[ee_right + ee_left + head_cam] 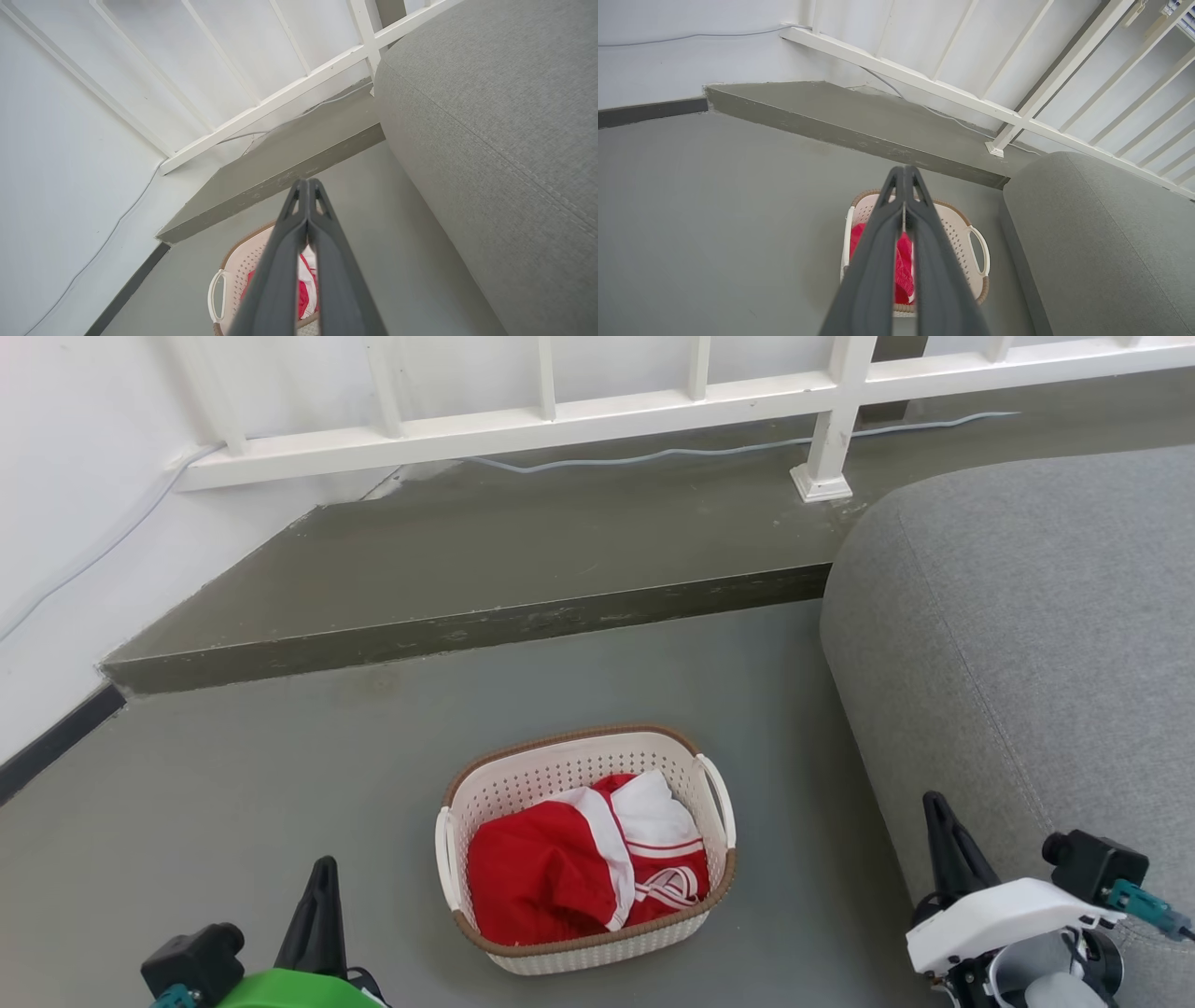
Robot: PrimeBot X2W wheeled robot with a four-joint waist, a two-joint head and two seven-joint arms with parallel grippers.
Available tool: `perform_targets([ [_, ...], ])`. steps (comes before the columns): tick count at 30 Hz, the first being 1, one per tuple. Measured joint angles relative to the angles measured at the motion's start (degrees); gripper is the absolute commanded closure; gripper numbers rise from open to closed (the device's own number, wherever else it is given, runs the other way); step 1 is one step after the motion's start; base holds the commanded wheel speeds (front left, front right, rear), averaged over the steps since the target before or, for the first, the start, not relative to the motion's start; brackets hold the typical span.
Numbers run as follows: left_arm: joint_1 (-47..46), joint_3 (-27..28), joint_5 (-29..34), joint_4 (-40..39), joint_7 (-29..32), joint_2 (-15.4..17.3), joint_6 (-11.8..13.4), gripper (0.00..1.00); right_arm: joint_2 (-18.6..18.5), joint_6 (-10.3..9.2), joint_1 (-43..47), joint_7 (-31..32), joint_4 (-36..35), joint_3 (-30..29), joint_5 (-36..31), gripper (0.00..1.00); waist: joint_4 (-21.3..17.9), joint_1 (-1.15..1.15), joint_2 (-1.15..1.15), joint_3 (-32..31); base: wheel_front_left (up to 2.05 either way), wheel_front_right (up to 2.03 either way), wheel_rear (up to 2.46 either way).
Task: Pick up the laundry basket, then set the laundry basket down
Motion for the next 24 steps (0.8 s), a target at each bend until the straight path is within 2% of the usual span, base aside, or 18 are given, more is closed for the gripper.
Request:
perform_targets([
  [24, -1.86, 3.19, -17.35, 1.85, 4.0, 0.68, -2.05, 1.0, 0.16, 2.7, -1.79, 4.11, 0.26, -4.82, 16.9, 1.0, 0.34, 0.0, 0.0, 0.0, 0.0, 0.0, 0.0],
])
